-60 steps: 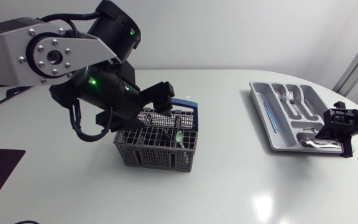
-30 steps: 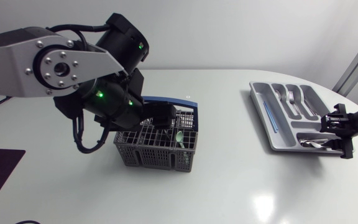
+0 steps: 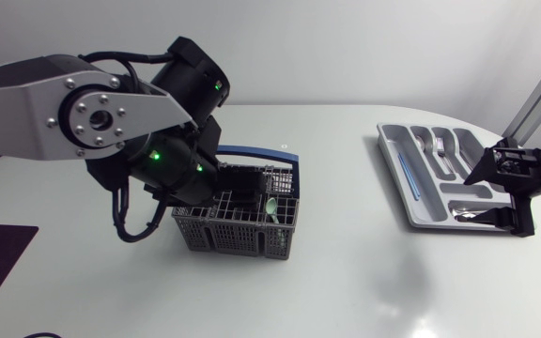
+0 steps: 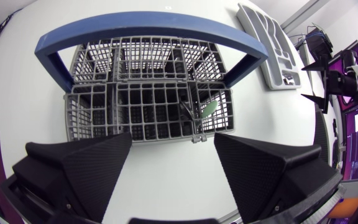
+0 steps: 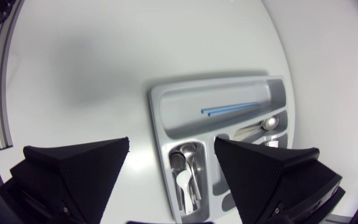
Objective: Unload the cutlery basket into the drawer organizer.
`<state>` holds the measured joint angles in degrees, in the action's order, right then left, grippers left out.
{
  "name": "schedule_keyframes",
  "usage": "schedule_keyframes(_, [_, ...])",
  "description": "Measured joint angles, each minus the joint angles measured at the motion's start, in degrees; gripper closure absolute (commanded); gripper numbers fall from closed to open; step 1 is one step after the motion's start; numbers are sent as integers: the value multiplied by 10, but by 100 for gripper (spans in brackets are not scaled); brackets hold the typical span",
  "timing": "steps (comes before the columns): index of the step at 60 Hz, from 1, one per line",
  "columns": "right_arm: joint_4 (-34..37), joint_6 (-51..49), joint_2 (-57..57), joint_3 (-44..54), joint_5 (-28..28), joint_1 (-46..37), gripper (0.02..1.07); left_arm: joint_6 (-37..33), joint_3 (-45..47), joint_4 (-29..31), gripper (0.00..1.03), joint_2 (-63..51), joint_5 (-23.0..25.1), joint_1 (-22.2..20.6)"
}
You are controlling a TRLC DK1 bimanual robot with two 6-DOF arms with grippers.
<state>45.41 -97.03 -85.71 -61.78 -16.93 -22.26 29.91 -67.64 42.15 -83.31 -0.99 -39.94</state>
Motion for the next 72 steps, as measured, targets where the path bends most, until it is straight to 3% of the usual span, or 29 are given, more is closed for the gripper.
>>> schedule_keyframes(18, [43, 151, 104, 4, -45, 111, 7, 23, 1, -2, 11, -1, 0, -4])
schedule_keyframes(38, [40, 333, 179, 46, -45, 247, 7, 141, 1, 1, 11, -11, 11, -20])
schedule_keyframes(60, [-24, 512, 237, 75, -16, 386, 10, 257, -55, 50, 11, -44, 41, -20])
schedule_keyframes(72, [-40, 571, 240, 83, -6, 435, 10, 276, -78, 61, 12, -76, 62, -5])
